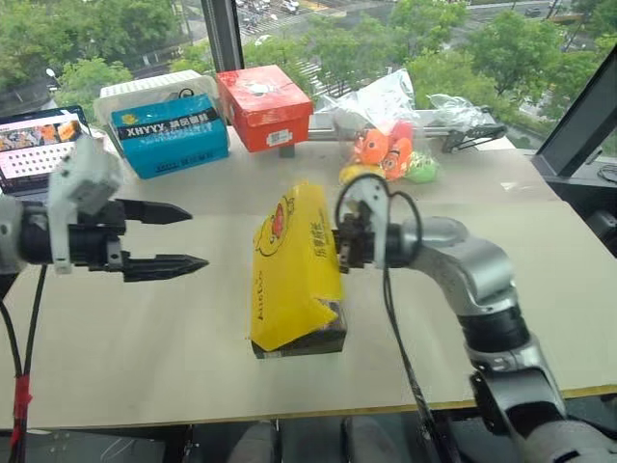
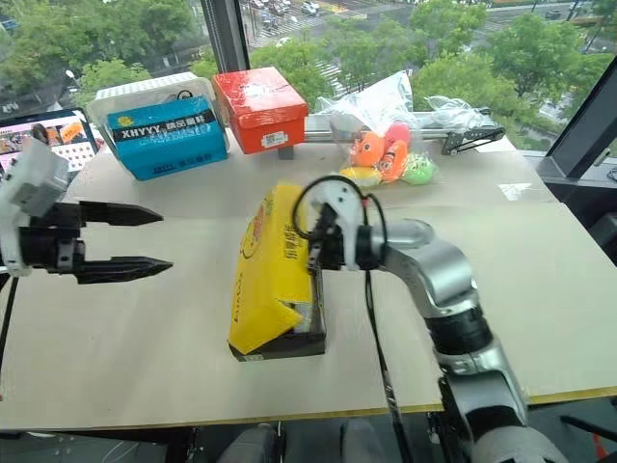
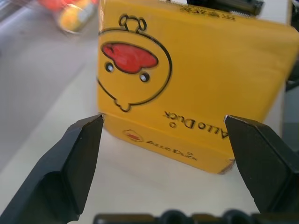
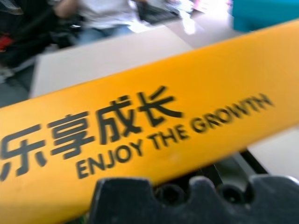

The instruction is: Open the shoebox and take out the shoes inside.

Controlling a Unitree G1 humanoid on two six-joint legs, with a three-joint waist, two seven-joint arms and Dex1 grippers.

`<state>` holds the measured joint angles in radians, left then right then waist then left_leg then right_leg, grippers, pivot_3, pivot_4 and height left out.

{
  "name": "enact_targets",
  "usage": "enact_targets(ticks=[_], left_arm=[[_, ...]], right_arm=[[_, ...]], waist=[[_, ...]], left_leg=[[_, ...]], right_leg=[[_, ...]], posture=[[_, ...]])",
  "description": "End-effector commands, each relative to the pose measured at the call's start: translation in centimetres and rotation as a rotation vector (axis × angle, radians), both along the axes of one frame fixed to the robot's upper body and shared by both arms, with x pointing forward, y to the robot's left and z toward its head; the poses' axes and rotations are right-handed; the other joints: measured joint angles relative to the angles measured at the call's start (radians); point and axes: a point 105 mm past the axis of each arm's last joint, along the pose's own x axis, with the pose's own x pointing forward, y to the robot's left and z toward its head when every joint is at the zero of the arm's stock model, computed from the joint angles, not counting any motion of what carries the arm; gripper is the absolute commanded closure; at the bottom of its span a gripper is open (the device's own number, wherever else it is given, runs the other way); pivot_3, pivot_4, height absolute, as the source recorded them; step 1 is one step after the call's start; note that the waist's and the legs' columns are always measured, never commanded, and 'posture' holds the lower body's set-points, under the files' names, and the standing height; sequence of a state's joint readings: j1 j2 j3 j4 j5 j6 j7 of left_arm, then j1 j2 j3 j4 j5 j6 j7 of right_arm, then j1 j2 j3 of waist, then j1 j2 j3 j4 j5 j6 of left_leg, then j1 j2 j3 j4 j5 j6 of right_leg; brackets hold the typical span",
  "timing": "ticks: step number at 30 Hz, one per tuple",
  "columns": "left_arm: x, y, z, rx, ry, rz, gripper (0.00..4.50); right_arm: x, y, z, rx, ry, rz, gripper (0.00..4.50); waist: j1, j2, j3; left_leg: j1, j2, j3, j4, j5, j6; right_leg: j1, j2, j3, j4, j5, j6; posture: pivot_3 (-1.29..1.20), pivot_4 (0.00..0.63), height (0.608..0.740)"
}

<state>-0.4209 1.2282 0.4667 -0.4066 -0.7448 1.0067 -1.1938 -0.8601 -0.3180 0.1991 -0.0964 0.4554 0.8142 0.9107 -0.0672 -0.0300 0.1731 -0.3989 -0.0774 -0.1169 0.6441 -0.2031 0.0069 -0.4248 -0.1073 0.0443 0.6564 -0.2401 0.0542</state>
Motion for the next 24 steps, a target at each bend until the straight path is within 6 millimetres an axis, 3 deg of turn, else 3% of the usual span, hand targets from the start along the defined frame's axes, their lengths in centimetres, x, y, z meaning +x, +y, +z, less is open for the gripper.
enact_targets(ticks=[1, 10, 13, 16, 19, 24], left_arm=[[-1.9, -0.3, 2.0, 0.03, -0.068, 0.003, 0.1], [-4.1, -1.5, 4.2, 0.125, -0.148, 0.024, 0.1], [-4.5, -1.8, 4.7, 0.131, -0.159, 0.022, 0.1], [-4.0, -2.0, 4.2, 0.122, -0.147, 0.019, 0.1], [-3.2, -2.0, 2.9, 0.108, -0.115, 0.012, 0.1], [-1.4, -2.3, -1.0, 0.128, -0.044, -0.004, 0.1]], right_arm=[[0.2, 2.8, 2.0, 0.054, -0.019, 0.066, 4.5], [0.5, 8.1, -0.2, -0.031, -0.064, 0.133, 4.5], [0.4, 8.5, 0.0, 0.018, 0.061, 0.128, 4.5], [1.1, 8.1, 0.6, 0.046, 0.123, 0.07, 4.5], [2.2, 6.4, 1.0, -0.019, 0.137, -0.044, 4.5], [0.2, 2.7, 0.1, -0.176, 0.17, -0.061, 4.5]], waist=[[0.0, 0.0, 0.0], [0.0, 0.0, 0.0], [-0.001, 0.0, 0.0], [-0.001, 0.0, 0.0], [0.0, 0.0, 0.0], [0.012, 0.001, 0.001]], left_leg=[[0.0, 0.0, 0.0, 0.0, 0.0, 0.0], [0.0, 0.002, 0.001, 0.0, -0.002, -0.003], [0.0, 0.003, 0.001, 0.0, -0.002, -0.003], [0.001, 0.005, 0.002, 0.0, -0.002, -0.004], [0.001, 0.007, 0.002, 0.0, -0.002, -0.005], [0.0, 0.007, 0.002, -0.001, -0.002, -0.005]], right_leg=[[0.0, 0.0, 0.0, 0.0, 0.0, 0.0], [-0.001, 0.002, 0.0, 0.0, 0.001, -0.002], [-0.002, 0.004, 0.0, 0.0, 0.001, -0.002], [-0.002, 0.006, 0.0, 0.001, 0.002, -0.004], [-0.002, 0.007, 0.0, 0.0, 0.003, -0.005], [-0.003, 0.008, 0.0, -0.002, 0.004, -0.006]], posture=[[0.0, 0.15, 0.74], [0.0, 0.15, 0.74], [0.0, 0.15, 0.74], [0.0, 0.15, 0.74], [0.0, 0.15, 0.74], [0.0, 0.15, 0.74]])
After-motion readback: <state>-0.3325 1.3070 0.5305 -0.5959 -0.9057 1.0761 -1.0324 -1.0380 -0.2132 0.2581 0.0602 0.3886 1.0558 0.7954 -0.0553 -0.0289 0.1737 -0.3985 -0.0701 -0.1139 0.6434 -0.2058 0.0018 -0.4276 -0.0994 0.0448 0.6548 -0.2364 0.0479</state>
